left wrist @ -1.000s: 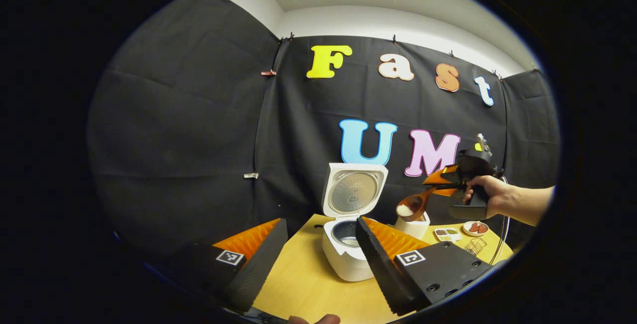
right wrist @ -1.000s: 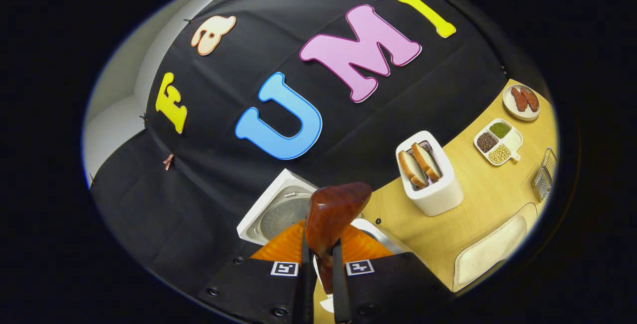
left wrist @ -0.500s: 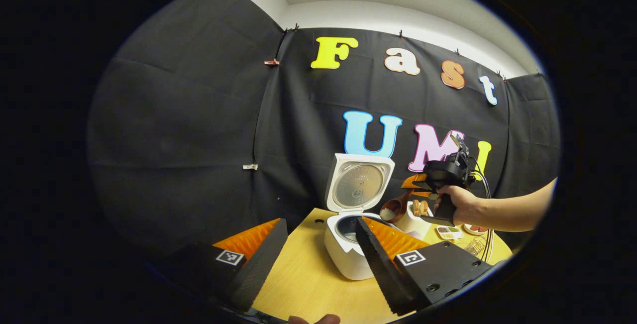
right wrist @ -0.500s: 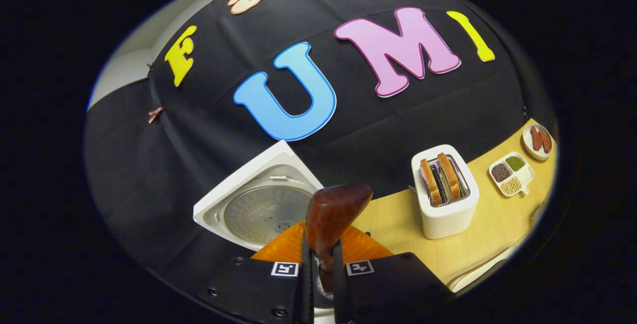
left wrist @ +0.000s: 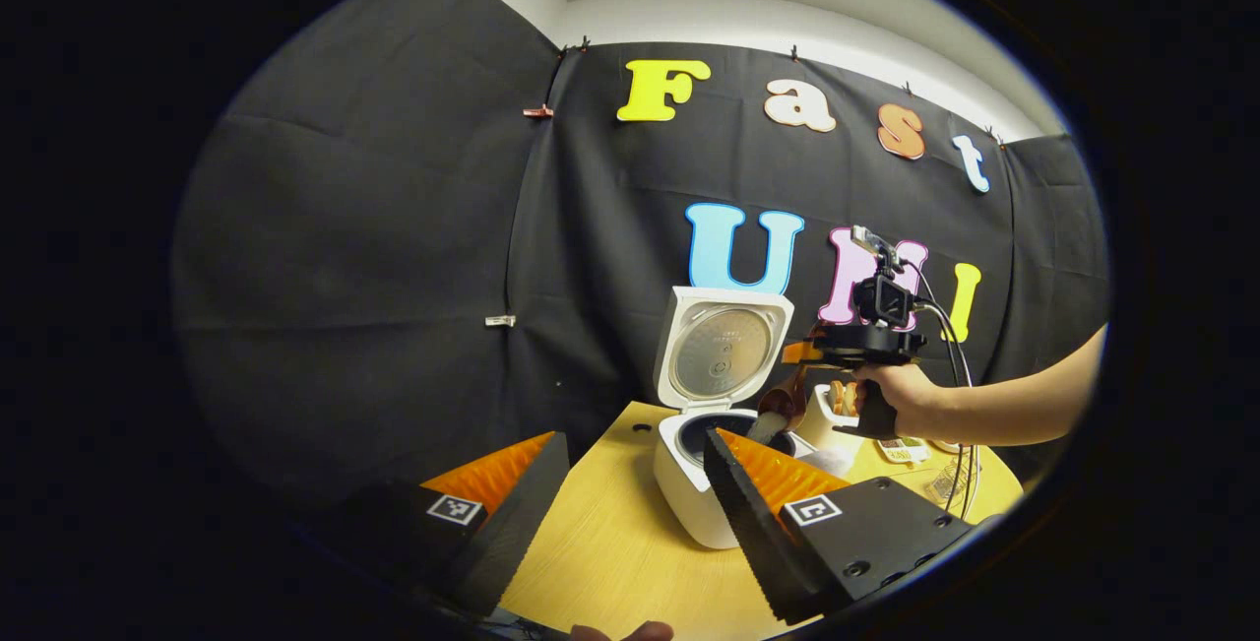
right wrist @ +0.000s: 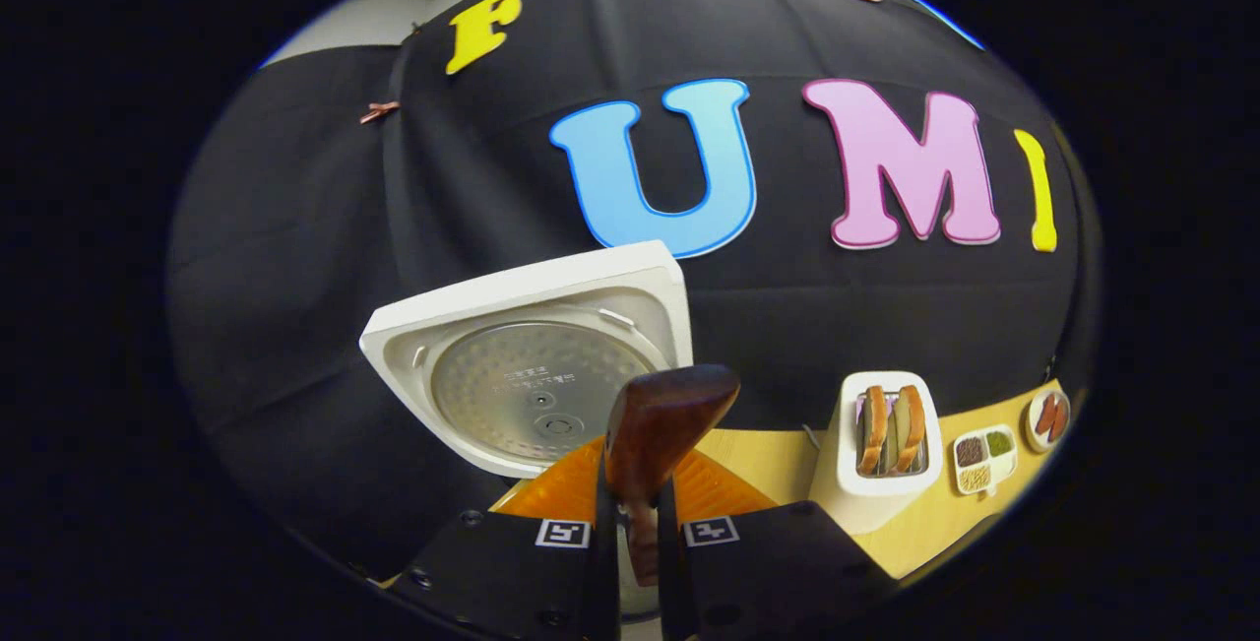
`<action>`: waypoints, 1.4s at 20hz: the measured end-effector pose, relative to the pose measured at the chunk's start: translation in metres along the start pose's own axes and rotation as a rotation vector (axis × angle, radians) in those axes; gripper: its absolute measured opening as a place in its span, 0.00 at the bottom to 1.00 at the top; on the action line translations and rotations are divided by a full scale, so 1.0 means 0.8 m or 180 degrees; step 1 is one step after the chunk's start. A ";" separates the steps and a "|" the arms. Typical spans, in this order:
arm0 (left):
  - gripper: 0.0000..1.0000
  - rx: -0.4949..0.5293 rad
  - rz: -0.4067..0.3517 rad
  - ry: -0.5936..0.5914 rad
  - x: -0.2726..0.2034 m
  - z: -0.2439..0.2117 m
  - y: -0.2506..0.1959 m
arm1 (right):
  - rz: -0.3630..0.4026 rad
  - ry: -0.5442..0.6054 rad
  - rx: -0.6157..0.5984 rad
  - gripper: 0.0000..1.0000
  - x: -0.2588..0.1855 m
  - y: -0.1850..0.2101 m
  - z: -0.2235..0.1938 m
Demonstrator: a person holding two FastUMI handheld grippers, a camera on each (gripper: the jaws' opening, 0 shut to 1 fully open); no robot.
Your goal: Close the left gripper, press the button to open the rice cooker; take a wooden spoon from the chopstick holder with the right hand, scoop a spoonful of rice and pour it into the rice cooker, then put the wooden spoon back into the chopstick holder.
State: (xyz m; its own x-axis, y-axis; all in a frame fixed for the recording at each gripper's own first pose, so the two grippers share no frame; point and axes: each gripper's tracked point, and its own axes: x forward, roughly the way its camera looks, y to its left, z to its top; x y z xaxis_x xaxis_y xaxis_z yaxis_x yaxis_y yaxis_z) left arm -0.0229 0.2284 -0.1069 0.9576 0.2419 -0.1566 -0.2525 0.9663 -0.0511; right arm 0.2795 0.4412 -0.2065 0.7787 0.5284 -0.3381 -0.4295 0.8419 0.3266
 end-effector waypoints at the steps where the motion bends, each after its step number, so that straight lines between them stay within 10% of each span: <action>1: 0.96 0.0003 0.0008 0.0000 -0.001 0.000 0.001 | 0.0049 -0.0017 -0.0143 0.19 -0.001 0.008 0.004; 17: 0.95 0.0007 0.0081 -0.0049 -0.013 0.003 0.006 | 0.0686 -0.0387 -0.2198 0.19 -0.026 0.133 0.007; 22: 0.96 0.0001 0.0102 -0.0044 -0.018 0.001 0.004 | 0.0637 -0.0282 -0.1726 0.19 -0.028 0.116 0.017; 28: 0.95 0.0081 0.0051 -0.0075 -0.027 0.009 -0.014 | 0.0717 -0.0049 0.0006 0.20 -0.063 0.085 0.054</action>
State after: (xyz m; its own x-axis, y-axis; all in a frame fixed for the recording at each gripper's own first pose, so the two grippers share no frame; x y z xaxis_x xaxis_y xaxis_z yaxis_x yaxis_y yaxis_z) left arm -0.0396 0.2127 -0.0955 0.9565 0.2592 -0.1339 -0.2646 0.9641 -0.0237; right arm 0.2306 0.4673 -0.1290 0.6700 0.7015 -0.2430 -0.5927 0.7025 0.3939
